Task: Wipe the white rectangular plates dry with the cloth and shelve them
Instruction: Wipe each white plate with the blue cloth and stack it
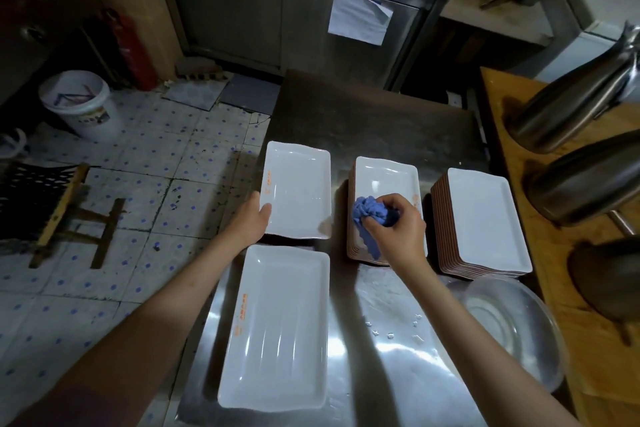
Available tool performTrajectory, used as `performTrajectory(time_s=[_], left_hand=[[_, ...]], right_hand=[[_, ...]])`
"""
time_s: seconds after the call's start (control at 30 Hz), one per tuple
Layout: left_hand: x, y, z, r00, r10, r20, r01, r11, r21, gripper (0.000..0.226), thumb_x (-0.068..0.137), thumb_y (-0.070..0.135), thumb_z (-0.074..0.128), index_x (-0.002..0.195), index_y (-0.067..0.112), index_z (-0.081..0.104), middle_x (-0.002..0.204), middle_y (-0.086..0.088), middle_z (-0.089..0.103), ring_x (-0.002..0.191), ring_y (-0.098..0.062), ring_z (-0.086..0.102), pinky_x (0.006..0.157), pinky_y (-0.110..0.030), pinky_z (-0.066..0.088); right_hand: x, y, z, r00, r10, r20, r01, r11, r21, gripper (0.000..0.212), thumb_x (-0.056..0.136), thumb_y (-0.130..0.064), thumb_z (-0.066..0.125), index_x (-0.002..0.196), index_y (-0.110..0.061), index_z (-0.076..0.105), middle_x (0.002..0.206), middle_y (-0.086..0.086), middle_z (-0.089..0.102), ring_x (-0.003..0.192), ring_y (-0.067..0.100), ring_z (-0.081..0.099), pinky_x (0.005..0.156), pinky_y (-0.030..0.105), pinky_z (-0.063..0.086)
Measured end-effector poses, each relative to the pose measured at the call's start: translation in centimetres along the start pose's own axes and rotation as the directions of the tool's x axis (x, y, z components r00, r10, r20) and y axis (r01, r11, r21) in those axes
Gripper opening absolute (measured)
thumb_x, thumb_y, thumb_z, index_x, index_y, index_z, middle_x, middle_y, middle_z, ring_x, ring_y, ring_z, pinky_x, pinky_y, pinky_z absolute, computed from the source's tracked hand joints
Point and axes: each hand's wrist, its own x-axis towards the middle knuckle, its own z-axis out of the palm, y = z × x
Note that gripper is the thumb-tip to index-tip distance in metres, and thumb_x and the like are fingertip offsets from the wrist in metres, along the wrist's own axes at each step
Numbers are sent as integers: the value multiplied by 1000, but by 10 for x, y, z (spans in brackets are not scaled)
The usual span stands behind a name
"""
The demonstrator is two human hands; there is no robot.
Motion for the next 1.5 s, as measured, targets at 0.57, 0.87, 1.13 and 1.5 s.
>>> performTrajectory(time_s=[0.57,0.87,1.13,1.5], left_hand=[[-59,62,45,993,119,24,-109,963,-246,34,102,23,33,135,17,39,137,-1,51,113,-18,52,93,-35,44],[-87,79,115,985,157,68,-142,972,-188,38,102,22,34,139,16,40,140,0,49,126,-21,46,103,-33,36],[-110,101,174,978,193,81,-180,973,-146,39,102,17,34,139,9,38,140,-7,48,124,-24,46,95,-25,33],[-126,113,214,962,233,144,-206,962,-179,43,98,18,48,139,13,37,135,-2,52,121,-19,49,100,-30,38]], right_hand=[[-14,34,-92,991,64,-117,-62,998,20,17,71,-3,72,82,-14,63,75,-10,62,70,4,58,68,23,49],[-38,64,-155,985,75,-155,-75,997,5,17,73,-1,72,80,-10,60,74,-6,59,68,5,56,61,11,44],[-53,91,-201,983,70,-173,-67,998,23,15,74,3,70,81,-6,61,71,-3,60,64,-4,57,58,10,46],[-70,116,-235,975,130,-181,-126,991,36,19,73,1,71,82,-12,61,74,-5,61,66,1,58,63,17,50]])
